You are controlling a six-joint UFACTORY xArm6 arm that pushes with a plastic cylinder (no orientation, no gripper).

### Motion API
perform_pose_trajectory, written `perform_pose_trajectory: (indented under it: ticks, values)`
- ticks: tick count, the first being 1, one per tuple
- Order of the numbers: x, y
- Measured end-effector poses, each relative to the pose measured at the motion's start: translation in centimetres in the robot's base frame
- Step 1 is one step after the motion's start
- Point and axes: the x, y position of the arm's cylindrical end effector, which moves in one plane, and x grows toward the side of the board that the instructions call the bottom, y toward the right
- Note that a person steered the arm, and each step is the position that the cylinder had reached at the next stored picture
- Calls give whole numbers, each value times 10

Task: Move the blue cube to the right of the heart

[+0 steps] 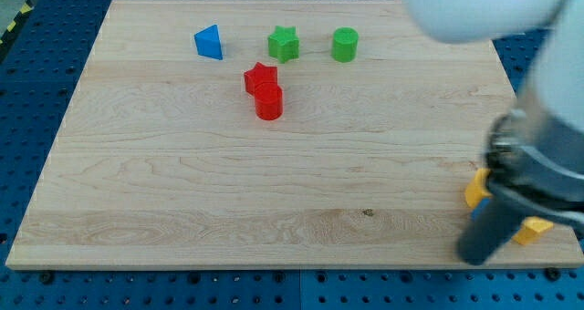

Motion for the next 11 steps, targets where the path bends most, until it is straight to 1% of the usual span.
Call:
perform_pose_trajectory:
  ticks: [1,3,5,7,9,10,11]
  values:
    - [0,56]
    - [-2,53]
    - [-1,23]
    - [-5,16]
    - [-16,-31]
    - [-18,-37]
    - [-18,-18]
